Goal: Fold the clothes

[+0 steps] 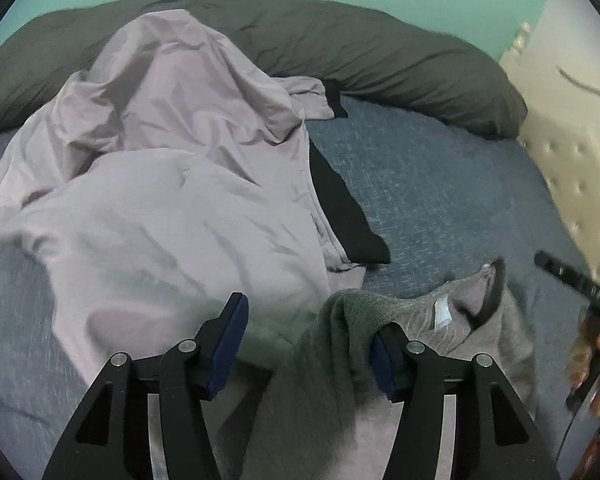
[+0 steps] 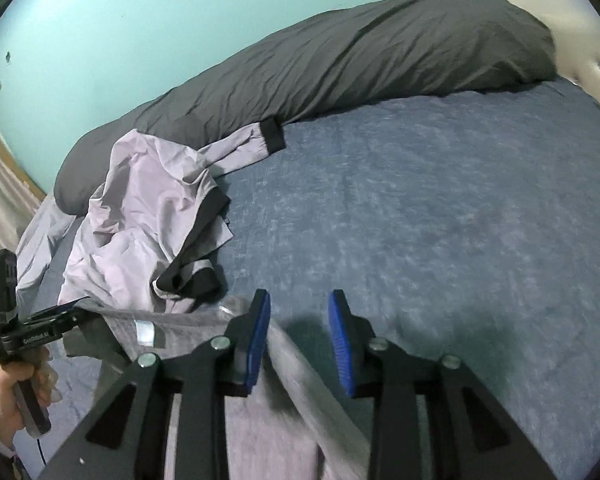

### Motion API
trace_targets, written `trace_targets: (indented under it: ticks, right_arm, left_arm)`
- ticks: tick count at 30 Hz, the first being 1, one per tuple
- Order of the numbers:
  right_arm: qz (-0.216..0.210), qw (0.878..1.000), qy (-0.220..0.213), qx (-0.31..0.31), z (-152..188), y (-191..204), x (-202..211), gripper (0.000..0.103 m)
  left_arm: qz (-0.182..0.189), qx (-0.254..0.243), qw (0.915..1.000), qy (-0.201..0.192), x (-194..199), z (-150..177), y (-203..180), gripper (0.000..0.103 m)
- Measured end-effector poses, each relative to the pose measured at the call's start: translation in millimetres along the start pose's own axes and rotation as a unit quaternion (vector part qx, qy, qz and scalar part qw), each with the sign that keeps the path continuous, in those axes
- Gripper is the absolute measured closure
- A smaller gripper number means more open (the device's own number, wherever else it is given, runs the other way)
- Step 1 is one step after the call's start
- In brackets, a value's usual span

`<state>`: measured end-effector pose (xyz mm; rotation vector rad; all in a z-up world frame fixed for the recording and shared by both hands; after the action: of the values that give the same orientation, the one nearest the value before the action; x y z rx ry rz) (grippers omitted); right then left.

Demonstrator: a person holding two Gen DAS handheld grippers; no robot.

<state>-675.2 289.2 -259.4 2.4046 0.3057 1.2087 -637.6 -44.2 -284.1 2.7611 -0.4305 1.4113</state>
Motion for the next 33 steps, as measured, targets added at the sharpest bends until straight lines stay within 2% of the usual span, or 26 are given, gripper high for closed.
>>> trace_targets:
  ticks: [5, 7, 12, 15, 17, 22, 26, 31, 32, 33]
  right_arm:
    - [0.010, 1.000, 0.014, 0.016, 14.3, -3.2, 22.2, 0.073]
    - [0.012, 1.000, 0.017, 0.015, 16.9, -5.3, 24.2, 0.073]
    - [0.021, 0.999, 0.031, 0.020, 24.5, -7.9, 16.0, 0.073]
    - [0.029, 0.998, 0.037, 0.035, 29.7, -9.0, 7.5, 0.073]
    - [0.039, 0.998, 0.044, 0.032, 32.7, -15.9, -1.1, 0.073]
    - [0.054, 0.996, 0.062, 0.020, 41.2, -34.1, -19.8, 0.073]
    - [0.066, 0.994, 0.081, 0.026, 51.9, -44.1, -31.7, 0.073]
    - [0.084, 0.989, 0.109, 0.060, 68.4, -47.0, -44.4, 0.073]
    - [0.086, 0.988, 0.110, 0.068, 70.5, -46.5, -44.5, 0.074]
    - [0.088, 0.987, 0.106, 0.077, 71.9, -45.8, -43.8, 0.086]
  left_arm:
    - [0.014, 0.010, 0.9997, 0.016, 8.9, 8.1, -8.6, 0.042]
    - [0.022, 0.019, 0.9993, 0.022, 9.1, 9.9, -10.0, 0.033]
    - [0.026, 0.032, 0.9990, 0.020, 5.1, 6.3, -10.7, 0.031]
    - [0.014, 0.015, 0.9996, 0.018, 2.5, 7.7, -10.4, 0.031]
    - [0.003, 0.000, 0.9995, 0.033, -2.7, 16.9, -7.1, 0.031]
    - [0.016, -0.001, 0.9991, 0.040, -2.6, 47.3, 1.0, 0.031]
    - [0.012, -0.028, 0.9983, 0.049, -4.1, 71.4, -3.5, 0.031]
    - [0.037, -0.034, 0.9973, 0.052, -7.7, 87.2, -18.2, 0.032]
    - [0.034, -0.040, 0.9972, 0.053, -8.2, 89.4, -20.4, 0.032]
    - [0.030, -0.047, 0.9970, 0.053, -8.7, 91.5, -22.5, 0.032]
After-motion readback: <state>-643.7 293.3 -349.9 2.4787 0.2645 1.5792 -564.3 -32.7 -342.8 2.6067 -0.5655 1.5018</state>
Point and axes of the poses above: each gripper's, at about its wrist camera, not at the fingertips, and x roughly against the way its jaws point, y to its left, z to its underside, the point moved 6 cm from there along -x, roughly the way its jaws point, and after that the axes turned 13 degrees about -x, right-handed, at the moved point
